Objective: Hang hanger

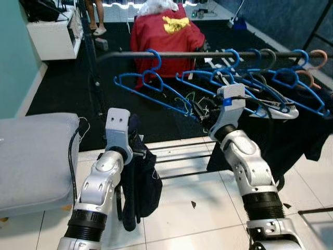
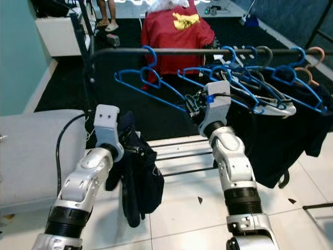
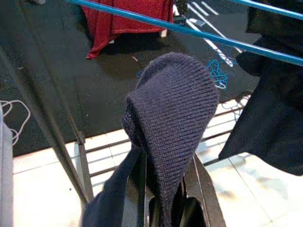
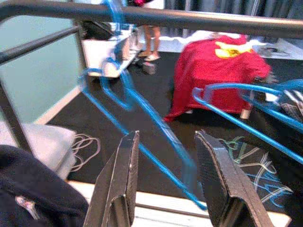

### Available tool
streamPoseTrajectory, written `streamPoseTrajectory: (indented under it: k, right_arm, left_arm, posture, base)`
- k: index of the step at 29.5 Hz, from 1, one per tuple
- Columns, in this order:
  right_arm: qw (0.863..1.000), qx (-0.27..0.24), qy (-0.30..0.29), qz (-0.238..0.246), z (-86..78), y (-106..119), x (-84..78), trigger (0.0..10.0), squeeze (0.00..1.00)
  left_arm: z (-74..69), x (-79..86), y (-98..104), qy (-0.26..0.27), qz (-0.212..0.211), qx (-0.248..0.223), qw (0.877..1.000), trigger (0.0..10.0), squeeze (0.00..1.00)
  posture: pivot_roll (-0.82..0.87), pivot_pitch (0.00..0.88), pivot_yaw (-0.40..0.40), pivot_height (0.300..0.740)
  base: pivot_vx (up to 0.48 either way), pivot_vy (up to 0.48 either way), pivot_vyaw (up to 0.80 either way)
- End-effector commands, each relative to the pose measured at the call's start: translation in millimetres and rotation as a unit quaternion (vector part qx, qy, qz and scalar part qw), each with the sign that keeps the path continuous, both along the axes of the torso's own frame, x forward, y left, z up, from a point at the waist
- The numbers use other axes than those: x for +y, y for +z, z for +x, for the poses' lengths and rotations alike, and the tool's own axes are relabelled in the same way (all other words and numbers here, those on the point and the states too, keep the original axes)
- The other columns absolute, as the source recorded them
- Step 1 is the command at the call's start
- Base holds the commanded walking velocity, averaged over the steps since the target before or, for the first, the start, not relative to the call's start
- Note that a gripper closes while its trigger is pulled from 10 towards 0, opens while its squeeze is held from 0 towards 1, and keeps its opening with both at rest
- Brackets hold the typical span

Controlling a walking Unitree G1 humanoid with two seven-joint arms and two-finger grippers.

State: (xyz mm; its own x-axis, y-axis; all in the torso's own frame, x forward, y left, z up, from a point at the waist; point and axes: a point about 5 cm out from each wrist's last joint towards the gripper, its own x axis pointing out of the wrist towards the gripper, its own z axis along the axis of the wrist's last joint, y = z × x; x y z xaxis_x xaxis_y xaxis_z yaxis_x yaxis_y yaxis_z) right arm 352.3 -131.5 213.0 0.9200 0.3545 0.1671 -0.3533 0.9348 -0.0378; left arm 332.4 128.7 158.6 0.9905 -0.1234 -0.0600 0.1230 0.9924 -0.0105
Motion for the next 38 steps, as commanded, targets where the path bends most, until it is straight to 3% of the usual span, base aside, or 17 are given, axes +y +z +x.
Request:
streamPoseTrajectory:
  k: [1, 6, 23, 38]
  right_arm:
    - [1.0, -0.016, 0.014, -0.009, -0.1, 11.1, 2.9, 10.0, 0.0]
    - [1.0, -0.016, 0.02, -0.016, 2.0, 18.1, 1.3, 10.0, 0.0]
    - [0.998, 0.019, 0.022, -0.058, 4.1, 10.1, -4.7, 10.0, 0.0]
    - [0.997, 0.047, 0.031, -0.05, 2.5, 2.2, -7.0, 10.0, 0.0]
  left_arm:
    - [-0.8, 0.7, 5.4, -0.003, 0.002, -0.014, 1.0, 10.0, 0.0]
    - [-2.5, -1.6, 4.1, -0.014, 0.01, -0.012, 1.0, 10.0, 0.0]
    - [-2.5, -1.3, 3.8, -0.015, 0.014, -0.013, 1.0, 10.0, 0.0]
    - [-3.2, 1.0, 4.7, -0.016, 0.021, -0.019, 0.999, 10.0, 0.0]
  posture:
    - [-0.05, 0.114, -0.056, 0.74]
    - [-0.05, 0.114, -0.056, 0.74]
    - [-0.05, 0.11, -0.057, 0.74]
    - [-0.05, 0.102, -0.047, 0.74]
  base:
    - [0.322, 0.0, 0.0]
    - [0.323, 0.0, 0.0]
    - [0.319, 0.0, 0.0]
    - [0.0, 0.0, 0.0]
